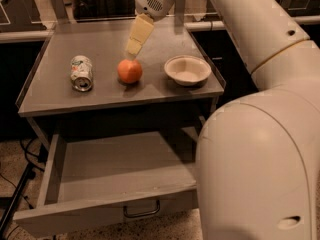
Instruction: Place orange into top drawer
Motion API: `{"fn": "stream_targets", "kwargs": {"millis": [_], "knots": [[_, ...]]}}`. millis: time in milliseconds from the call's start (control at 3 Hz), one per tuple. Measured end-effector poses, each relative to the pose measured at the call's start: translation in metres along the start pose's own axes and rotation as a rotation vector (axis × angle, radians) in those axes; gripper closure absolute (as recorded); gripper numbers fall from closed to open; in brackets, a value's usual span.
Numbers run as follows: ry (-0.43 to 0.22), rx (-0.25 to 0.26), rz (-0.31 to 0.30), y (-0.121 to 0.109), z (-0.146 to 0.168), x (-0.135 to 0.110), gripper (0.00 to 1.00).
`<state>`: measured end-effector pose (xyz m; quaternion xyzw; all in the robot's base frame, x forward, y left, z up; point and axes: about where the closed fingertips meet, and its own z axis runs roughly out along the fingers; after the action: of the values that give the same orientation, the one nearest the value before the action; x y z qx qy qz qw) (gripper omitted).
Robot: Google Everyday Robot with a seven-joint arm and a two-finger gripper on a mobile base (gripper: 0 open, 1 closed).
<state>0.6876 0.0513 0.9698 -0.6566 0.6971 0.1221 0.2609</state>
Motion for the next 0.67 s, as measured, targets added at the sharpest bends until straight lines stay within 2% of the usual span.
{"fn": "stream_targets", "kwargs": {"millis": [667], "knots": [[0.030,-0.072,0.024,-0.002,0.052,-0.010,0.00]]}}
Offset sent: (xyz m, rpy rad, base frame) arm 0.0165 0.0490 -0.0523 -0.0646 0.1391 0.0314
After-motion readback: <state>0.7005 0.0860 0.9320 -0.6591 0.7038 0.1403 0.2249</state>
